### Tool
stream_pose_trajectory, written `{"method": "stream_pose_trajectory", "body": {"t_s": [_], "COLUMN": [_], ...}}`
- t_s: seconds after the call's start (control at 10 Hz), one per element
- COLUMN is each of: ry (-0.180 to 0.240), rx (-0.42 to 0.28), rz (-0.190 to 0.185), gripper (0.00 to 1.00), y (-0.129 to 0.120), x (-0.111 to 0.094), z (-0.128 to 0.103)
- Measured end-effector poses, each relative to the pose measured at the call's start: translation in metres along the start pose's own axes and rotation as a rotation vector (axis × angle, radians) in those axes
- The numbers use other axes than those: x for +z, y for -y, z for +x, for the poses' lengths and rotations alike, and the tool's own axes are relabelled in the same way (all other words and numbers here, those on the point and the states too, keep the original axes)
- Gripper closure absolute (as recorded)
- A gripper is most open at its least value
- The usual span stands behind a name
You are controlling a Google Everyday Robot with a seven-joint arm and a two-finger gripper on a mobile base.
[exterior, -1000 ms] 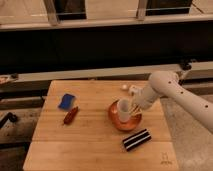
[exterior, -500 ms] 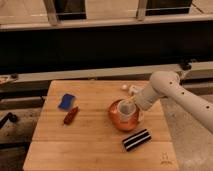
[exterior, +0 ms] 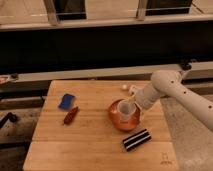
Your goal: Place the ceramic cup in the ceramic bowl
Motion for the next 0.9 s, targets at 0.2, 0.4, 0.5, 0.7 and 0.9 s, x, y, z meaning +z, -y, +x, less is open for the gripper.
{"method": "stream_pose_trajectory", "body": {"t_s": [0.2,0.4,0.5,0.7,0.9], "ry": [-0.002,-0.001,-0.001,-0.003,-0.004], "rx": [0.000,-0.001,-0.002,-0.002,-0.002], "rz": [0.004,0.006,0.008,0.012,0.017], "gripper": [0.20,0.20,0.20,0.20,0.20], "y": [0.0011,0.0012,0.0016,0.0031,0.0041], "x": [-0.0034,-0.0046,-0.0055,-0.0076,-0.0091], "z": [-0.0003,0.0002,0.0004,0.0011,0.0032]}}
